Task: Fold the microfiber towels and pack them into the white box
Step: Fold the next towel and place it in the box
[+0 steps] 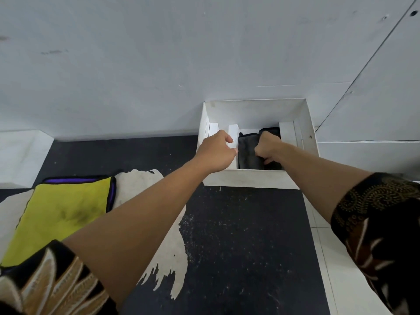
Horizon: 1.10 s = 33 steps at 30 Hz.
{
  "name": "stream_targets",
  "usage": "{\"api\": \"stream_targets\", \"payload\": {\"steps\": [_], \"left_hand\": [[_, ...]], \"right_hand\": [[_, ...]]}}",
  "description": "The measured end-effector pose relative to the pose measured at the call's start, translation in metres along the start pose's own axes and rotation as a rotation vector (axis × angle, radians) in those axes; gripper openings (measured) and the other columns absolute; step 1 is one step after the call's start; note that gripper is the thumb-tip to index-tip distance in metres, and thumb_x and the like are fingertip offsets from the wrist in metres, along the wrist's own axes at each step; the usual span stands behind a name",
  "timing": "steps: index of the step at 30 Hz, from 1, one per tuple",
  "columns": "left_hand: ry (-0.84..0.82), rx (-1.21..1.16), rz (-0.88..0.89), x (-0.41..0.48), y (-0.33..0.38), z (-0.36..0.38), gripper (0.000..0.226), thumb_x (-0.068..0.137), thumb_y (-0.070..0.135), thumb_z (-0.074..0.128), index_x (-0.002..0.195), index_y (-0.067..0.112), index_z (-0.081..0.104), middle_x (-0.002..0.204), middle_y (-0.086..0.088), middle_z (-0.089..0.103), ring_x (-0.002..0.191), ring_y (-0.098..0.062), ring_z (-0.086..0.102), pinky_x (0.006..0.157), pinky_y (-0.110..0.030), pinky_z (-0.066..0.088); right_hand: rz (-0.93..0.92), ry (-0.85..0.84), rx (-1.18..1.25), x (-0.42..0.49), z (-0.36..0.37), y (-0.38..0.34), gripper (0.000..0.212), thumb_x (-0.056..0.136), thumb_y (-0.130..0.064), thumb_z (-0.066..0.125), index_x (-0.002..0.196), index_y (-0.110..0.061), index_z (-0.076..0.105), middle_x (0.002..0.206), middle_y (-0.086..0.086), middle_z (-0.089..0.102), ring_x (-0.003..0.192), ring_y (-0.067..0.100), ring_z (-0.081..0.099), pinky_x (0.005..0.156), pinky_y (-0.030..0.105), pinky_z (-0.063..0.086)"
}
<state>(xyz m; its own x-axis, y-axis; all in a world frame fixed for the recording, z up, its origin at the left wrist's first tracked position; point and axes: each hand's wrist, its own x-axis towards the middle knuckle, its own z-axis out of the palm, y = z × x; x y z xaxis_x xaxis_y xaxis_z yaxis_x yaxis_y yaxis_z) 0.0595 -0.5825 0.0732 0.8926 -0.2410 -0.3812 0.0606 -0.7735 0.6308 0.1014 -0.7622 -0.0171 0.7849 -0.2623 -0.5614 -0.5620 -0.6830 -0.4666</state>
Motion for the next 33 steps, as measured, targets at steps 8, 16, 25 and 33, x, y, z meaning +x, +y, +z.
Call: {"api": "stream_targets", "payload": {"steps": [8, 16, 25, 33], "left_hand": [[-0.002, 0.041, 0.020, 0.000, 0.002, 0.004, 0.032, 0.095, 0.031, 0.058, 0.124, 0.021, 0.050, 0.105, 0.001, 0.065, 0.095, -0.018, 0.061, 0.089, -0.039, 0.052], [0.016, 0.091, 0.026, 0.003, -0.001, 0.009, 0.031, 0.095, 0.031, 0.058, 0.124, 0.022, 0.050, 0.105, 0.002, 0.064, 0.097, -0.019, 0.061, 0.091, -0.040, 0.051], [0.010, 0.141, 0.021, 0.001, -0.007, 0.007, 0.033, 0.096, 0.032, 0.058, 0.127, 0.022, 0.049, 0.118, -0.001, 0.063, 0.107, -0.022, 0.059, 0.096, -0.041, 0.050], [-0.007, 0.231, 0.047, -0.010, -0.005, 0.002, 0.034, 0.098, 0.032, 0.056, 0.128, 0.019, 0.050, 0.115, 0.000, 0.063, 0.107, -0.021, 0.057, 0.093, -0.037, 0.048]], "right_hand": [[-0.223, 0.241, -0.497, 0.011, 0.001, -0.009, 0.049, 0.088, -0.014, 0.056, 0.134, -0.008, 0.039, 0.131, 0.020, 0.042, 0.119, 0.041, 0.047, 0.088, 0.046, 0.047], [-0.296, 0.140, -0.707, 0.022, 0.002, -0.012, 0.034, 0.088, -0.013, 0.055, 0.122, -0.008, 0.056, 0.122, 0.014, 0.059, 0.110, 0.034, 0.059, 0.073, 0.036, 0.045], [-0.328, 0.248, -0.519, 0.028, -0.007, -0.014, 0.054, 0.085, -0.007, 0.062, 0.134, -0.009, 0.039, 0.132, 0.021, 0.039, 0.114, 0.043, 0.051, 0.088, 0.048, 0.052], [-0.361, 0.027, -0.826, 0.010, 0.001, -0.009, 0.047, 0.089, -0.022, 0.052, 0.136, -0.018, 0.049, 0.139, 0.018, 0.037, 0.120, 0.040, 0.042, 0.094, 0.042, 0.043]]}}
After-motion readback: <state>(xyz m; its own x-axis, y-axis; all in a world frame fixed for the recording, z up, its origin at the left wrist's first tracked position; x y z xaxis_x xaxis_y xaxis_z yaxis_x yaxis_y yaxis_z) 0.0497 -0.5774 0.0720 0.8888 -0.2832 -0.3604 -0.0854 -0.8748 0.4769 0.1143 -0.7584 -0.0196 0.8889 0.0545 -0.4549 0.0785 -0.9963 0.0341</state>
